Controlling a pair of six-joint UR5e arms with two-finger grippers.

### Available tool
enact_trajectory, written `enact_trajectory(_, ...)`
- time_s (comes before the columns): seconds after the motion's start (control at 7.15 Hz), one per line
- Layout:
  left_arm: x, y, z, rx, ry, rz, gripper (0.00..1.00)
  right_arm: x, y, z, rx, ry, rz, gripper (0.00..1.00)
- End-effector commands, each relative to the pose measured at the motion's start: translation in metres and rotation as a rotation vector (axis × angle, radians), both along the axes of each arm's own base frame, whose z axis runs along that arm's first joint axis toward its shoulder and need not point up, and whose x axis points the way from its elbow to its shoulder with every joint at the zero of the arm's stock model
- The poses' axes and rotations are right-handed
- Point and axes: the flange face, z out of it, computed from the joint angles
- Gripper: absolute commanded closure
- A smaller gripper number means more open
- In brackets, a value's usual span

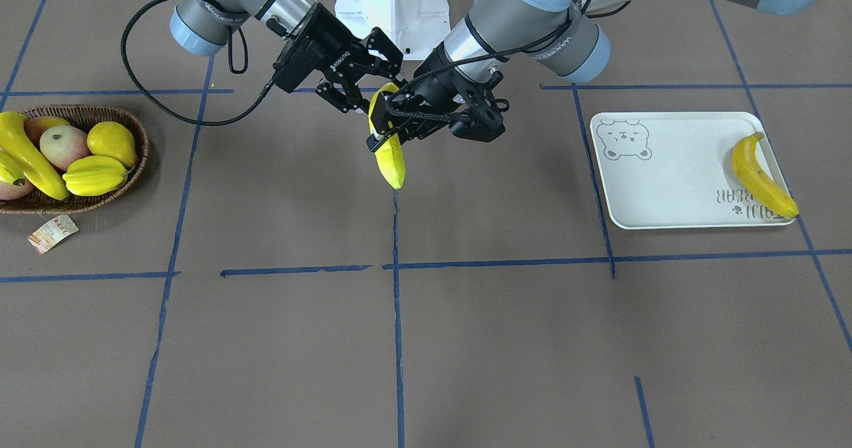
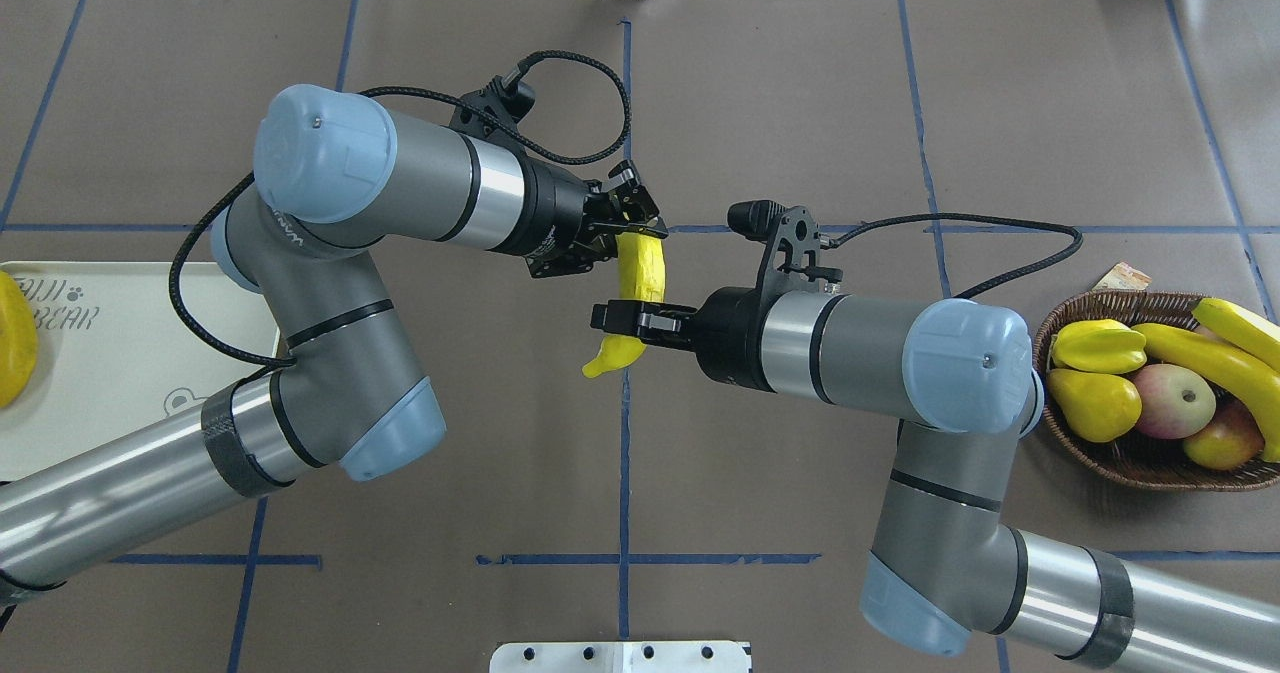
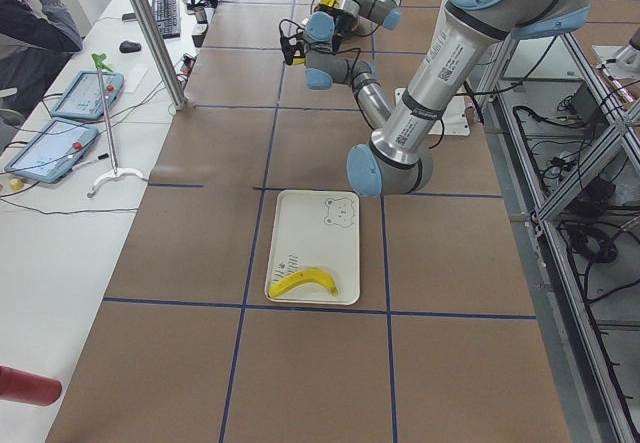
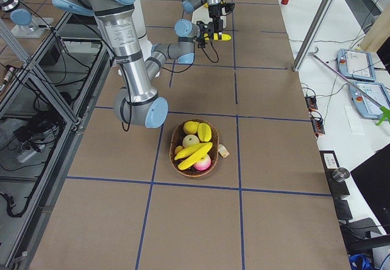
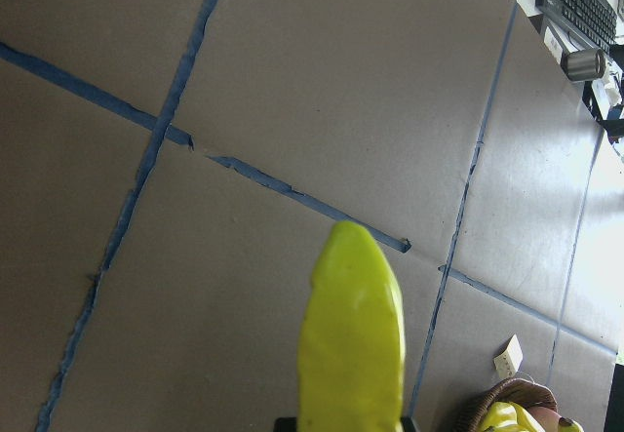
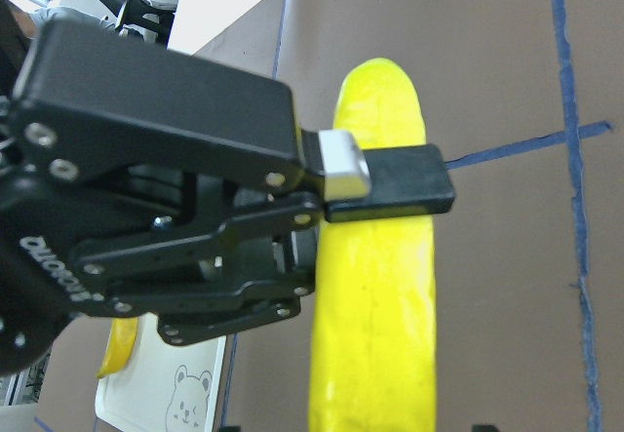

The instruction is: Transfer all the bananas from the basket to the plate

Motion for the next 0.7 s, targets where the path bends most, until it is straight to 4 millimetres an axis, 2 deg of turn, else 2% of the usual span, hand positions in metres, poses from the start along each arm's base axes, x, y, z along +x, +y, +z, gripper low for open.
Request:
enact_trajectory(0.0,-0.003,-0.004,0.012,0.005,-0.019,-0.006,1.0,0.004,-0.005,0.0,-0.002,0.006,0.006,0.0)
enact_trajectory(0.28,-0.011,-0.012,0.048,-0.035,-0.072,-0.026,1.0,0.011,-0.011,-0.001,-0.033,0.074,0.005,0.0)
enact_trajectory(0.42,-0.029,-0.026,0.078,-0.063,-0.108,-0.06,1.0,0.027,-0.018,0.0,-0.059,0.119,-0.038,0.0)
enact_trajectory(0.56,-0.049,-0.039,0.114,-0.099,-0.152,-0.093,1.0,0.057,-0.027,0.005,-0.096,0.164,-0.089,0.0)
